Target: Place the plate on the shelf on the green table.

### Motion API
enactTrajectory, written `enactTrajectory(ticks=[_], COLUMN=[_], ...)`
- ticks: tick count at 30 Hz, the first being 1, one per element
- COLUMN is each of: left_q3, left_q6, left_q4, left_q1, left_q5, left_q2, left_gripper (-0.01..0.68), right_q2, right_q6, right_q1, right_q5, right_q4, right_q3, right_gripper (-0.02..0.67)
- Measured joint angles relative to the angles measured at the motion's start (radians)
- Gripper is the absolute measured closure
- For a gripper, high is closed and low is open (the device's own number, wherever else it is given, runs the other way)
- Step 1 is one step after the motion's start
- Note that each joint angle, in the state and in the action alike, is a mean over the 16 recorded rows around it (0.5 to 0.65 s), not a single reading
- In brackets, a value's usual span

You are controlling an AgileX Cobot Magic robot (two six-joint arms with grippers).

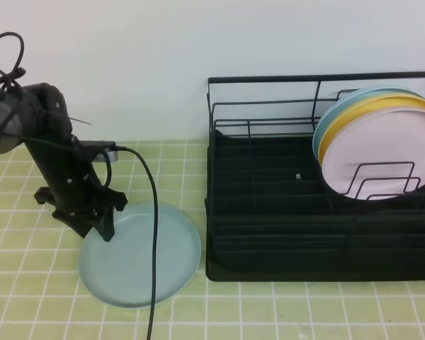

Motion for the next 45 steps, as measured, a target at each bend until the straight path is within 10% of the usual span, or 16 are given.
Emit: enactTrajectory(ticks=[16,34,45], left_q3=[-0.023,-0.226,-0.266], left_q6=[-0.022,0.028,0.143], left_q4=[0.030,-0.017,-0.304], left_q1=[0.000,-0.016,-0.234], left_q5=[0.002,-0.010,-0.189], left_q2=[-0.016,-0.368,-0.528], left_gripper=[0.650,0.668,0.668], right_q2=[0.000,0.001,0.078], right_q6=[0.000,-0.011,-0.242], right_q1=[0.000,0.000,0.000], right_q5=[-0.042,-0.129,0.107], right_q4=[0.005,0.276,0.705], right_q3=[0.000,-0.058,-0.296], right_gripper=[0.648,0.649,0.588])
